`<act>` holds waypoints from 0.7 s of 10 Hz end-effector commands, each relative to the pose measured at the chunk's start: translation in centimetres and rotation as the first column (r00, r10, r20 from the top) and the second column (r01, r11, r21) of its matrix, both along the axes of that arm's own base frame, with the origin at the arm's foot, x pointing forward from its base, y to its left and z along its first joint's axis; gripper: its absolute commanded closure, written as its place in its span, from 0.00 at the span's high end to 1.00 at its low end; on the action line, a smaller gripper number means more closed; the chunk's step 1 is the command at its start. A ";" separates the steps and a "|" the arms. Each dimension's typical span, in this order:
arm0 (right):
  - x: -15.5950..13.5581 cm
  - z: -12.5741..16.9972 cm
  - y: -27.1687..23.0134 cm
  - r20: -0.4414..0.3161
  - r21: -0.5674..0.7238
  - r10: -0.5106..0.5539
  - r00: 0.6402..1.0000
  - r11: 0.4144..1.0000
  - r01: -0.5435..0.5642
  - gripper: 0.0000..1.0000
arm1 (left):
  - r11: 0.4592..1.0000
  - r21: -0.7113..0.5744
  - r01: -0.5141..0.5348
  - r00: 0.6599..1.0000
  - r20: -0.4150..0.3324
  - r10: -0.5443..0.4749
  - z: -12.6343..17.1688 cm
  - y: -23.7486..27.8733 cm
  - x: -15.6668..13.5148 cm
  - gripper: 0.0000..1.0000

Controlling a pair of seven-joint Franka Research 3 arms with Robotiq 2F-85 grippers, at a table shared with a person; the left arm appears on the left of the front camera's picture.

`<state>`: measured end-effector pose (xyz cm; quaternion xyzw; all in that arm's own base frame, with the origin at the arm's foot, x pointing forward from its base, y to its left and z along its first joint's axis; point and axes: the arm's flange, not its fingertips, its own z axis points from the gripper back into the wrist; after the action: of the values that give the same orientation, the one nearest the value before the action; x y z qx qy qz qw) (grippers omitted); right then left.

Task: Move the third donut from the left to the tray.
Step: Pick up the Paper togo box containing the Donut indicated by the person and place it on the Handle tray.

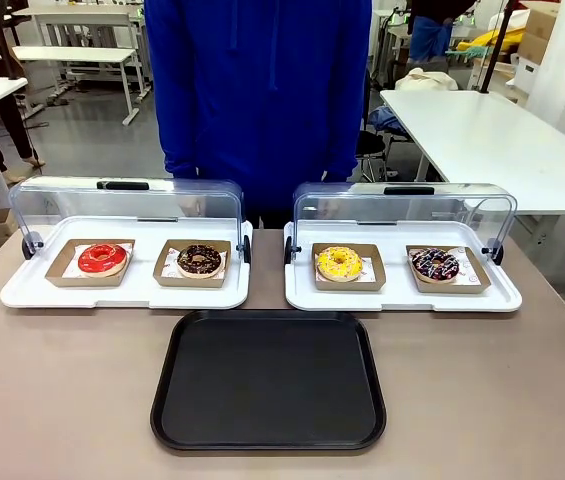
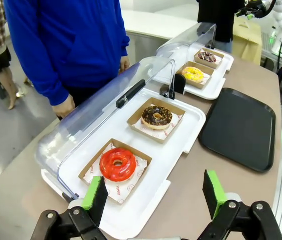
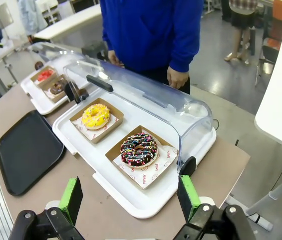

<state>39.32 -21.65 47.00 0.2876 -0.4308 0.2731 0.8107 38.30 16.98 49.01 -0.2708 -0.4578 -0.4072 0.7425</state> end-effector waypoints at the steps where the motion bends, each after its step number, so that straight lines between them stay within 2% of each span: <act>1: 0.4 0.0 -0.1 0.044 0.013 0.007 0.999 1.000 -0.008 1.00 | 1.000 -0.001 0.007 1.000 -0.007 -0.007 0.3 0.1 -0.1 1.00; 7: 0.4 0.0 -0.1 0.044 0.013 0.007 0.999 1.000 -0.008 1.00 | 1.000 -0.001 0.007 1.000 -0.007 -0.007 0.3 0.1 -0.1 1.00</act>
<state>39.29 -21.68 47.00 0.2879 -0.4312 0.2730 0.8103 38.30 16.98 49.01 -0.2708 -0.4578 -0.4072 0.7425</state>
